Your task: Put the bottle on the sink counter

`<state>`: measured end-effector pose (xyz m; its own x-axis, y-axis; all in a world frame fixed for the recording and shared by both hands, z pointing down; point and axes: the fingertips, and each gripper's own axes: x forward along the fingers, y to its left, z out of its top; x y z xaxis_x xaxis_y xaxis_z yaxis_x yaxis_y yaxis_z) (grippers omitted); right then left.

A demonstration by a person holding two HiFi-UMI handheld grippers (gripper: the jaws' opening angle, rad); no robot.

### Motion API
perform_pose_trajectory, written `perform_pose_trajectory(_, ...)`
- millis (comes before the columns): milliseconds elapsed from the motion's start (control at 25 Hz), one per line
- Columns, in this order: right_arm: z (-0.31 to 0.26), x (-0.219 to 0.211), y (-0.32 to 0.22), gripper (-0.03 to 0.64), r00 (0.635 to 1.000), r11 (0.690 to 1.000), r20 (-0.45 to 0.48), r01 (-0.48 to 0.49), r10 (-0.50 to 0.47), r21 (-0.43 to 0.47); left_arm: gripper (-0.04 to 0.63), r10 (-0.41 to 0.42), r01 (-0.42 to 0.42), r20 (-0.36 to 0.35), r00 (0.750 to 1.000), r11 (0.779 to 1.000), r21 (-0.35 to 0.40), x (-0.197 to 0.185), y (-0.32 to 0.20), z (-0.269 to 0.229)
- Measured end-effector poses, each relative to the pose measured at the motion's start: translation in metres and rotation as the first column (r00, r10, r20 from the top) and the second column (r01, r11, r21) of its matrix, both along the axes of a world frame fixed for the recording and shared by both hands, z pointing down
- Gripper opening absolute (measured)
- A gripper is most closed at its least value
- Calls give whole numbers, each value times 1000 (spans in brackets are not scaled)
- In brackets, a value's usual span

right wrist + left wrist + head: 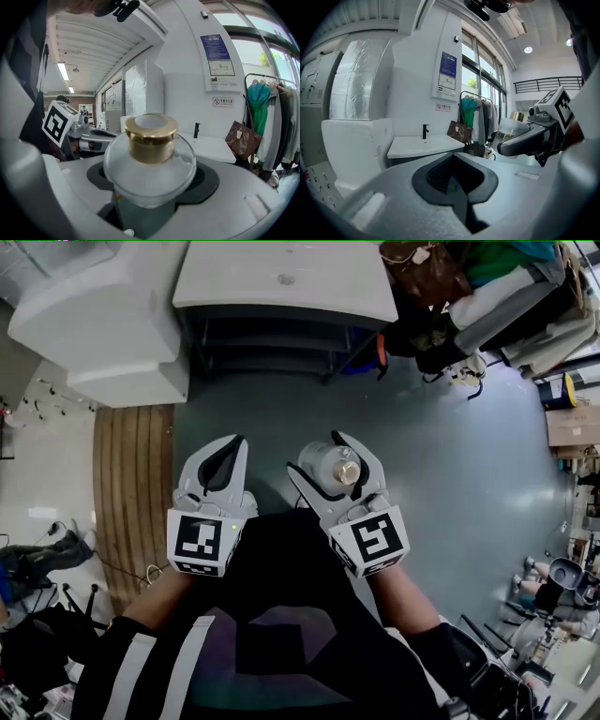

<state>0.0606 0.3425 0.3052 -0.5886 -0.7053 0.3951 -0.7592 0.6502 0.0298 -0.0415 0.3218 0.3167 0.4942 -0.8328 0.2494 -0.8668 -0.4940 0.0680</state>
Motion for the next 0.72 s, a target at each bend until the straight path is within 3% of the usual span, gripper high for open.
perform_pose_trajectory(400,4,-16,-23,339,1000,1000,25,3,-3,13,3,-53,54,-30,998,998,18,-21,-21,-13)
perform_pose_trajectory(720,22,-17,-65,339,999,1000,47,21,-21,-12,3,-85,85,-12,996,996,26,-18,-58,-16)
